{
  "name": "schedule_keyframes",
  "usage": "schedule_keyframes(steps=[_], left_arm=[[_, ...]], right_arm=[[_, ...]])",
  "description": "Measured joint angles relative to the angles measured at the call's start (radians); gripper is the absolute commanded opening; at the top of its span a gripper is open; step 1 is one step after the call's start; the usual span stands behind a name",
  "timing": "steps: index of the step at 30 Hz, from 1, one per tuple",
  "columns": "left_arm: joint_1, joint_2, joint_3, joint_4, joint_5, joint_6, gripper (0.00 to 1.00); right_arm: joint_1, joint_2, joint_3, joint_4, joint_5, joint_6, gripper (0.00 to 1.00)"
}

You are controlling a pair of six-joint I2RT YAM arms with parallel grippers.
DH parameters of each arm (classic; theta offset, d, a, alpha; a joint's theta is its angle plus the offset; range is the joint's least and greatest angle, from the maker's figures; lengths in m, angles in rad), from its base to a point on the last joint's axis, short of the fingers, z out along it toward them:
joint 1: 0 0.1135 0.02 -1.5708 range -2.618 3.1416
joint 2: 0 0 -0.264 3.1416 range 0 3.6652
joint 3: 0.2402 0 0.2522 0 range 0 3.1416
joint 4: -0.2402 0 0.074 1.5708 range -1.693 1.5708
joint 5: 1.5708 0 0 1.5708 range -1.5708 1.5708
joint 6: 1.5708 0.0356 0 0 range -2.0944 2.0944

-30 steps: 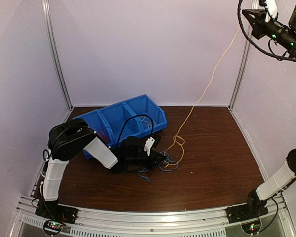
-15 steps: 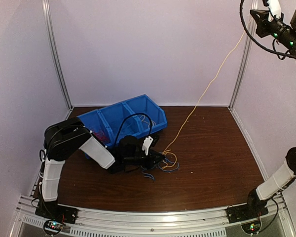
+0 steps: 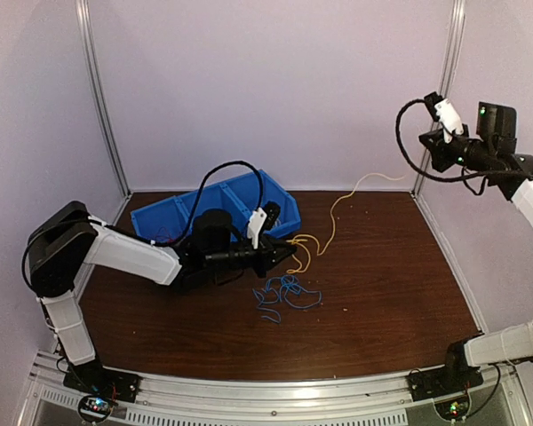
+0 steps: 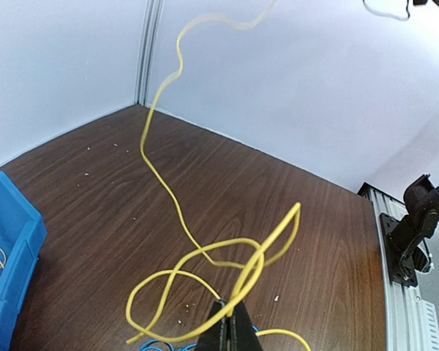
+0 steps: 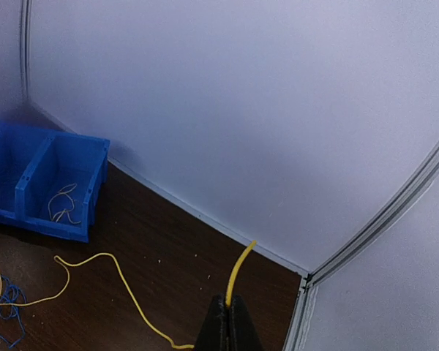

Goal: Untangle the cables

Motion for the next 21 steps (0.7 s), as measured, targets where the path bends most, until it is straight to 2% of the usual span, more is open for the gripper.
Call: schedule_keyframes(steps=[5,9,12,14,16,21], left_arm=[[0.0,-0.005,0.057,-0.103,0.0,0.024,0.0],[-0.005,0.046,0.096,-0.148,0.005,0.024,0.0],[-0.017,0.105,0.125,-0.172,0.007,0.024,0.0],[-0.031,0.138,0.144,-0.194,0.01,0.024,0.0],[-0.043,0.161,0.161,-0.215,0.016,0.024,0.0],[-0.056,0.176,0.193,-0.222,0.027,0.023,0.0]], right_arm=[[-0.024,-0.087,-0.368,0.007,0.039,-0.032,0.0],[-0.071,-0.127,-0.556,-0.003,0.095,-0.071,0.01],[-0.136,-0.135,-0.618,-0.002,0.127,-0.101,0.41],[-0.173,-0.13,-0.622,-0.003,0.139,-0.106,0.54],[-0.188,-0.122,-0.611,-0.014,0.108,-0.134,0.61],[-0.167,-0.077,-0.559,-0.065,-0.132,-0.158,0.62]])
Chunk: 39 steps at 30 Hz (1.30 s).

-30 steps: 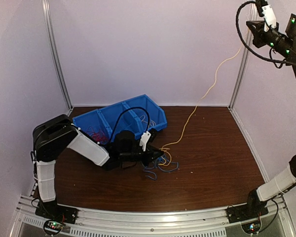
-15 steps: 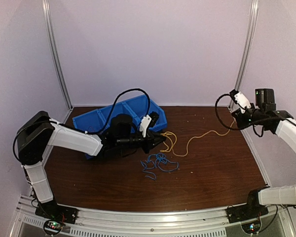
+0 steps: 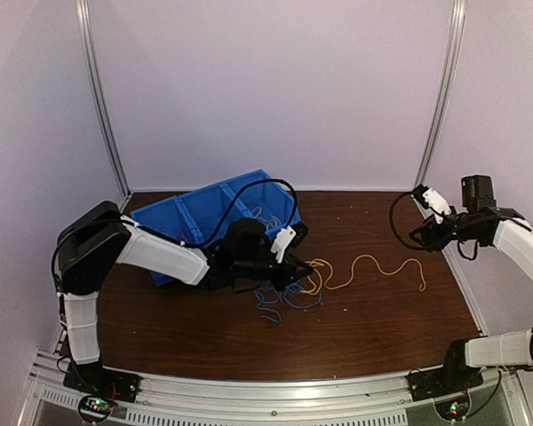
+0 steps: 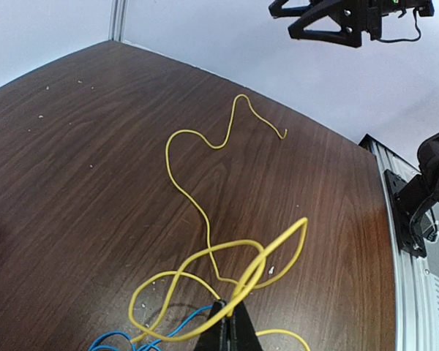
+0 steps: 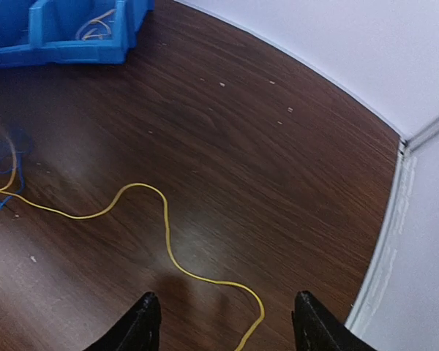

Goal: Untangle the cables

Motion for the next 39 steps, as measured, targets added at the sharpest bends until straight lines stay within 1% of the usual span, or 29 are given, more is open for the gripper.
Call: schedule_keyframes(steps=[2,5,7,11,13,17,20,24,26,27,28,32,33,35,39], left_arm=[[0.0,0.0,0.011,0.0,0.002,-0.004,0.0],[0.0,0.0,0.022,0.0,0.004,-0.012,0.0],[0.0,0.0,0.022,0.0,0.005,-0.018,0.0],[0.0,0.0,0.022,-0.003,0.005,-0.03,0.0],[0.0,0.0,0.022,-0.004,0.005,-0.037,0.0],[0.0,0.0,0.022,-0.003,0.009,-0.052,0.0],[0.0,0.0,0.022,0.002,0.014,-0.065,0.0],[0.0,0.0,0.022,0.012,0.023,-0.078,0.0],[0.0,0.0,0.022,0.016,0.026,-0.082,0.0],[0.0,0.0,0.022,0.018,0.027,-0.084,0.0],[0.0,0.0,0.022,0.021,0.027,-0.086,0.0],[0.0,0.0,0.022,0.032,0.03,-0.091,0.0],[0.0,0.0,0.022,0.033,0.031,-0.091,0.0],[0.0,0.0,0.022,0.033,0.03,-0.092,0.06],[0.0,-0.001,0.021,0.034,0.029,-0.096,0.21]], right_arm=[[0.054,0.025,0.013,-0.013,-0.095,-0.002,0.62],[0.193,0.082,0.027,-0.019,-0.204,0.005,0.63],[0.272,0.126,0.037,-0.02,-0.259,0.013,0.63],[0.381,0.214,0.07,-0.013,-0.33,0.045,0.63],[0.418,0.254,0.094,-0.008,-0.351,0.061,0.63],[0.456,0.321,0.13,0.007,-0.386,0.083,0.63],[0.469,0.362,0.154,0.011,-0.404,0.095,0.59],[0.48,0.398,0.172,0.018,-0.42,0.113,0.5],[0.485,0.411,0.173,0.023,-0.427,0.117,0.48],[0.488,0.418,0.173,0.023,-0.431,0.121,0.44],[0.489,0.423,0.174,0.024,-0.435,0.121,0.4],[0.491,0.444,0.177,0.026,-0.45,0.13,0.11],[0.491,0.449,0.18,0.025,-0.452,0.134,0.07],[0.494,0.455,0.19,0.023,-0.457,0.138,0.02],[0.495,0.455,0.21,0.011,-0.46,0.134,0.0]])
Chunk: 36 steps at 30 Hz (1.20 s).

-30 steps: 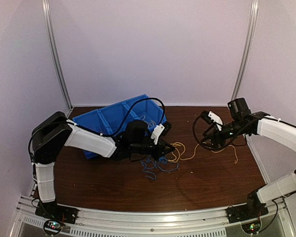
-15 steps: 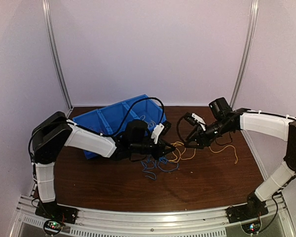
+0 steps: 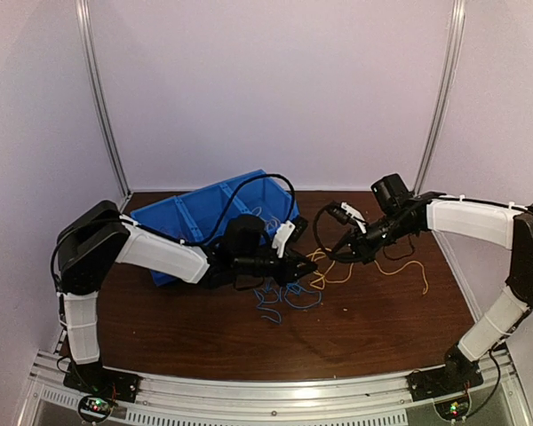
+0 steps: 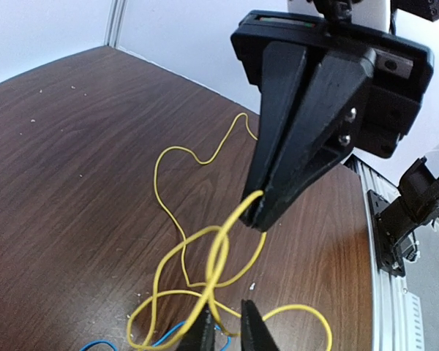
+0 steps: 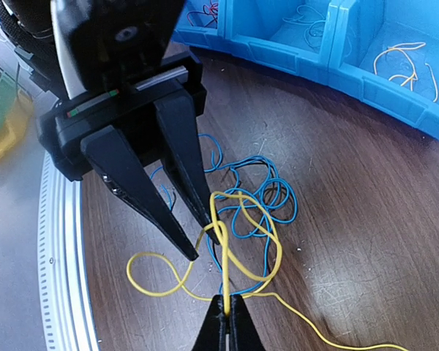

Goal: Untangle the cables

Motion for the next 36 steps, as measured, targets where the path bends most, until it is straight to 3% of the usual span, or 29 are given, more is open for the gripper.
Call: schedule_keyframes(steps=[4,12,20,33,36], left_arm=[[0.0,-0.016,-0.034,0.011,-0.001,-0.013,0.3],[0.0,-0.153,-0.204,0.042,0.004,-0.024,0.35],[0.007,-0.216,-0.233,0.041,-0.051,-0.003,0.55],[0.021,-0.044,-0.129,0.124,0.035,-0.064,0.54],[0.026,-0.012,-0.103,0.148,0.038,-0.107,0.46]], right_arm=[[0.0,-0.013,0.008,-0.008,0.0,-0.001,0.0],[0.0,-0.044,0.008,-0.024,0.009,-0.024,0.0],[0.002,-0.068,0.007,-0.027,0.011,-0.025,0.0],[0.005,-0.095,-0.006,-0.029,0.013,-0.024,0.01],[0.005,-0.095,-0.007,-0.029,0.013,-0.024,0.01]])
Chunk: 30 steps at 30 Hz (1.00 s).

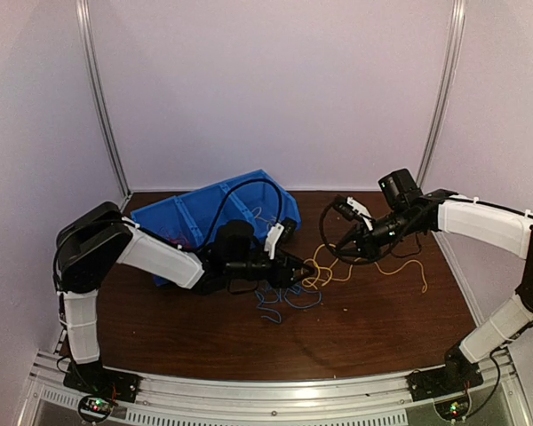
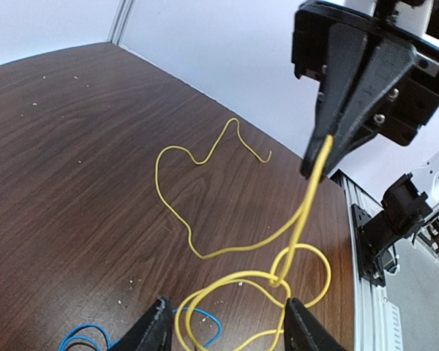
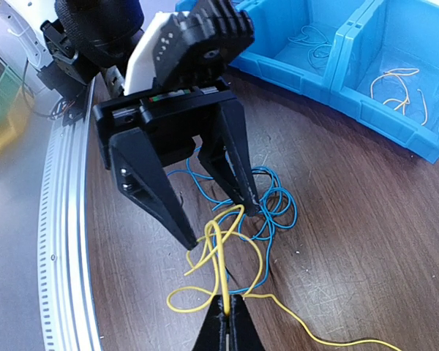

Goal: Untangle the cables

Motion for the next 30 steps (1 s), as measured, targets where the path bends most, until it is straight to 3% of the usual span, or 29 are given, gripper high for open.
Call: schedule_keyframes(steps=[11,15,19,24,30], left_arm=[[0.024,0.085,0.008,0.085,0.044,-0.117,0.0],[0.028,0.082,-0.004,0.128,0.053,-0.128,0.0],[0.056,0.006,-0.114,0.142,0.042,-0.136,0.0],[0.14,-0.209,-0.268,0.126,-0.003,-0.128,0.0],[0.219,-0.45,-0.346,0.018,-0.121,-0.067,0.0]], right_arm=[[0.0,-0.001,-0.005,0.0,0.0,0.001,0.01],[0.0,-0.001,-0.005,0.001,0.005,0.004,0.0],[-0.002,-0.001,-0.009,0.006,0.031,0.007,0.0],[-0.054,-0.005,-0.031,0.011,0.071,0.01,0.0],[-0.15,-0.01,-0.037,0.032,0.105,0.031,0.0]])
